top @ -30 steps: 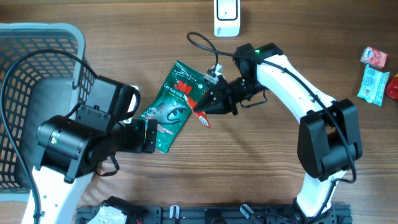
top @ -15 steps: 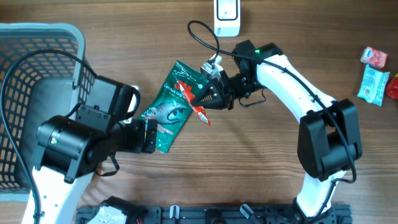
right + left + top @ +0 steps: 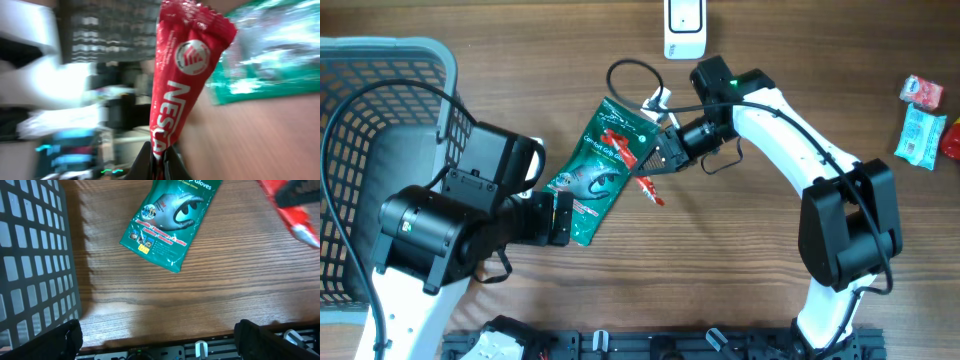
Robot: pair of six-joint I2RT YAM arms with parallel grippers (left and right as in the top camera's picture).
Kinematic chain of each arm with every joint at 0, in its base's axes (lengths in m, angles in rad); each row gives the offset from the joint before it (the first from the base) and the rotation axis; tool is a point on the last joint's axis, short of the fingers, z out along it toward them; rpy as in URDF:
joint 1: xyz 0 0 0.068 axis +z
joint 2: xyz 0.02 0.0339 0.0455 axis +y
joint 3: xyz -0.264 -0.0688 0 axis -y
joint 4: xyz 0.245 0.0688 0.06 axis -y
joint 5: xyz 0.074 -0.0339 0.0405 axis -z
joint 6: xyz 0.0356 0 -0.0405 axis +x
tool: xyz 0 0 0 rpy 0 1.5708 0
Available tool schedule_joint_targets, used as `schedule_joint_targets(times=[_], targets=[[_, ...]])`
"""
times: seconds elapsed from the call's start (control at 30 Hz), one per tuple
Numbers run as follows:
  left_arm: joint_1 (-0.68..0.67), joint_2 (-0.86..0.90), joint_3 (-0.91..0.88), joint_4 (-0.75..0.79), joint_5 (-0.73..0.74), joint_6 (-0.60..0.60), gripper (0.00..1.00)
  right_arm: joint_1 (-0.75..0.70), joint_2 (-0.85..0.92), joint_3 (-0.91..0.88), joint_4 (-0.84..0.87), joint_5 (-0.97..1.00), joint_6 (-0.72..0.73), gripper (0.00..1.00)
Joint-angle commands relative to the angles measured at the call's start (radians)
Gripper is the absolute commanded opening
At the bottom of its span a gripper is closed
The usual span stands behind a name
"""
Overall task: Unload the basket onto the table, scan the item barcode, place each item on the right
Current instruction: 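Lift the Nescafe stick and hold it at the scanner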
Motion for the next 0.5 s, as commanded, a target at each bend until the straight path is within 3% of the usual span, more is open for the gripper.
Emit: schedule_joint_targets(times=[0.0,0.1,0.2,0.33,0.47], targets=[[0.003,-0.006,0.005,0.002,0.005,-0.010,1.00,-0.003,-0.021,0.037,0.081,0.447,0.159,0.05],[0.003,-0.006,0.005,0.002,0.005,-0.010,1.00,-0.003,-0.021,0.073,0.113,0.932,0.456,0.04],[0.003,-0.006,0.005,0.002,0.005,-0.010,1.00,-0.006,-0.021,0.124,0.138,1.184,0.652,0.04],[0.003,-0.006,0.005,0.002,0.005,-0.009,1.00,-0.035,-0.021,0.174,0.186,1.316,0.907,0.05],[0.003,-0.006,0.005,0.002,0.005,-0.010,1.00,-0.084,0.003,0.174,0.394,1.266,0.877,0.05]])
